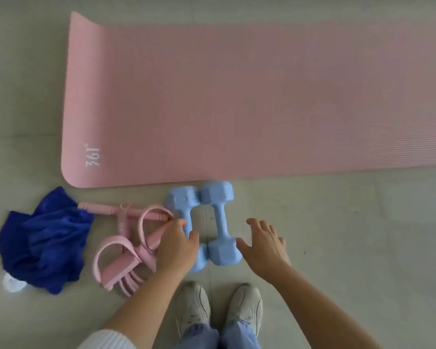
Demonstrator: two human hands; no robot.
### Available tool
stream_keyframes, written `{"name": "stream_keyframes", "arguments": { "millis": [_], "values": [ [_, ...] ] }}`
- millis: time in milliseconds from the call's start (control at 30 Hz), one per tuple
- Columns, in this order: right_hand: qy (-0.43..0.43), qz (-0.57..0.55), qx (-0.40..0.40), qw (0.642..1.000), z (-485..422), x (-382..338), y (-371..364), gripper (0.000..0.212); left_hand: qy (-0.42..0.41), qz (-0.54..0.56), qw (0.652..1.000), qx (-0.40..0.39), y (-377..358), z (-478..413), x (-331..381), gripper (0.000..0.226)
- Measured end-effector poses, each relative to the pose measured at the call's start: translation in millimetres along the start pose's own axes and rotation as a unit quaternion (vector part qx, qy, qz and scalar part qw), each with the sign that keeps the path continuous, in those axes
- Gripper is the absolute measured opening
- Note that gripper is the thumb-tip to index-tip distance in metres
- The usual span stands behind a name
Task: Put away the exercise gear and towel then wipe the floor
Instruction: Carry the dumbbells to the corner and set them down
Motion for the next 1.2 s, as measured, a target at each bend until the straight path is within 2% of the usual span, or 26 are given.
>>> {"name": "stream_keyframes", "arguments": {
  "millis": [100, 267, 433, 667, 800, 967, 1200],
  "values": [
    [-0.008, -0.024, -0.019, 1.000, -49.7, 14.5, -35.1, 0.055, 0.030, -0.037, 0.999, 0.016, -35.5, -35.5, -33.5, 0.023],
    [-0.005, -0.114, -0.051, 0.992, -112.0, 21.0, -77.8, 0.051, 0.086, -0.023, 0.996, 0.023, -70.9, -76.4, -68.2, 0.029],
    [-0.019, -0.236, -0.079, 0.968, -144.7, 13.6, -96.8, 0.018, 0.091, 0.075, 0.992, 0.047, -79.1, -100.8, -80.1, 0.028],
    [-0.073, -0.309, -0.100, 0.943, -138.3, 13.5, -95.2, 0.023, 0.136, 0.053, 0.989, -0.012, -75.1, -95.5, -71.4, 0.028],
    [-0.103, -0.345, -0.098, 0.928, -103.8, 30.3, -78.7, 0.022, 0.158, 0.098, 0.981, -0.062, -62.0, -69.5, -54.8, 0.021],
    [-0.121, -0.394, -0.071, 0.908, -25.8, 39.3, -24.7, 0.021, 0.168, 0.148, 0.968, -0.111, -28.2, 5.2, -2.2, 0.016],
    [-0.118, -0.451, -0.019, 0.885, 155.7, 42.8, 106.5, 0.020, 0.074, 0.134, 0.971, -0.186, 56.2, 165.6, 119.9, 0.013]
  ]
}}
Point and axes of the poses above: each hand's wrist, its own z-axis away from the middle knuckle, its own y-axis out of the back of the hand, x = y × z, the point moved 1 cm from there along -z, towards the middle knuckle, and after that the axes turned 3 degrees about -x, right-handed, at the moved point
